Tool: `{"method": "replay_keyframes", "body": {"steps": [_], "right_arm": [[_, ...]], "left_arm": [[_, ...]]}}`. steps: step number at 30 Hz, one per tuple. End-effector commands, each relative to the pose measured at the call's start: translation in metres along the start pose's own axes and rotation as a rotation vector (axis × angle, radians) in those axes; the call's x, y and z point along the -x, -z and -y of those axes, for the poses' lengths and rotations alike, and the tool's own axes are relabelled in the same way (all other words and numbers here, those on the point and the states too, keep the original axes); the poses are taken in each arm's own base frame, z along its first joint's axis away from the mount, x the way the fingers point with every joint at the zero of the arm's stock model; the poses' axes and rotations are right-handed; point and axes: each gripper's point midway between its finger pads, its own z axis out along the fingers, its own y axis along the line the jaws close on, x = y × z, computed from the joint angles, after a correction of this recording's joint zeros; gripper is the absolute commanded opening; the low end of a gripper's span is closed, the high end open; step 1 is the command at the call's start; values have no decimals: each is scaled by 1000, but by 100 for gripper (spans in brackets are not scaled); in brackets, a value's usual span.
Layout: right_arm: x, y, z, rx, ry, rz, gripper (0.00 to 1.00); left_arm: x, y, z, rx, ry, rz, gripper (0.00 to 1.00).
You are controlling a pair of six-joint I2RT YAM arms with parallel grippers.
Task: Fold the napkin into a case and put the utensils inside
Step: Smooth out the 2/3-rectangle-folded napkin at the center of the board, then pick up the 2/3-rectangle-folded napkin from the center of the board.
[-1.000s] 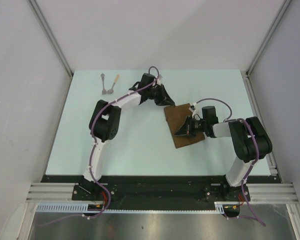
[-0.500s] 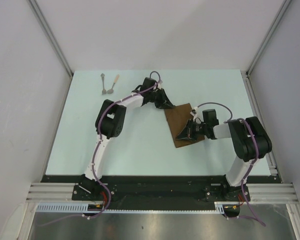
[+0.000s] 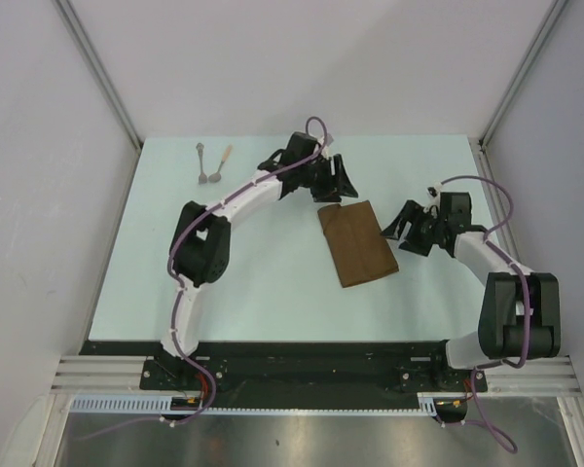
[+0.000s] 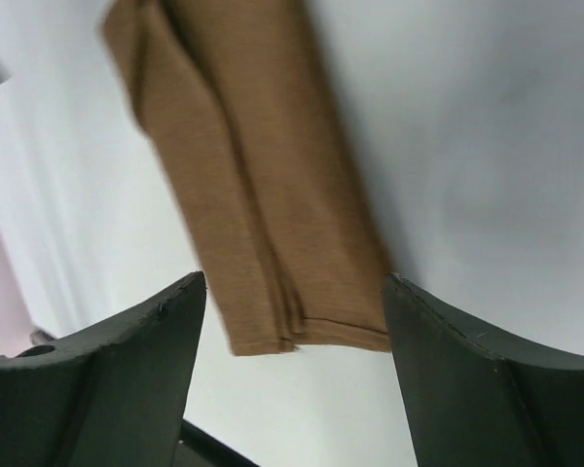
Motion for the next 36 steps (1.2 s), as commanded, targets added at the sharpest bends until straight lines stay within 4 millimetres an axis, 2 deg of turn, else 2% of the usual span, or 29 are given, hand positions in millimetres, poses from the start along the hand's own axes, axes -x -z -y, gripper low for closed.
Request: {"method": "replay_keyframes", "body": {"steps": [1,2,4,5,6,7,8,9,11,15,17,18,20,21,23,24,26,27,29,30,31,32,33,34,35,36], "right_arm": [[-22,2,45,-131,-65,-63,79],[-20,2,50,-130,-79,-52,79],[-30,-4,56,-111,-105,-82,79],[-28,-7,55,-90,-96,-76,79],[-34,-10,56,-75,-107,-98,78],[-37,-13,57,-66,-111,-104,77],[-40,-14,57,-60,-113,-109,77],[-42,-16,58,-52,-116,-114,76],[-48,-20,64,-61,-121,-130,73],[-57,-23,61,-24,-144,-152,60],[-58,-22,57,-7,-154,-147,44],[-64,-21,58,-7,-169,-158,33],[-70,-19,50,12,-167,-163,28],[-79,-17,49,7,-179,-177,21],[-89,-14,34,42,-198,-176,18],[-106,-13,35,45,-229,-197,16],[-109,-11,9,124,-228,-177,15],[-111,-8,5,141,-242,-175,18],[-107,-2,5,148,-246,-150,27],[-98,4,6,139,-234,-116,39],[-97,9,10,102,-247,-123,46],[-81,13,29,33,-277,-60,52],[-73,19,36,-1,-272,-27,61],[-69,25,44,-45,-299,-22,66],[-60,30,58,-93,-325,21,69],[-59,35,63,-119,-333,20,74]], "left_arm": [[-36,13,54,32,-208,-8,66],[-52,8,59,72,-249,-19,66],[-68,5,56,119,-314,-30,65],[-74,8,73,106,-355,0,64],[-89,5,56,150,-365,-7,63],[-95,5,56,148,-376,3,62],[-95,10,74,100,-402,49,62],[-112,7,58,120,-400,23,61],[-124,6,57,118,-409,14,61],[-140,9,50,97,-413,-5,59],[-144,10,48,103,-430,-11,59],[-146,10,45,113,-443,-16,59],[-150,13,44,113,-465,-7,60],[-152,14,44,107,-475,-4,61],[-157,18,47,93,-499,15,64],[-159,19,47,95,-512,23,65],[-166,23,50,103,-547,43,68],[-169,23,50,108,-562,47,69],[-176,21,51,140,-610,51,80],[-176,19,48,175,-627,58,80],[-187,16,48,199,-652,31,81],[-188,10,48,219,-680,26,81],[-187,7,44,262,-699,37,81],[-196,5,45,277,-725,18,81],[-197,-2,45,295,-751,15,80],[-196,-5,44,317,-767,19,80]]}}
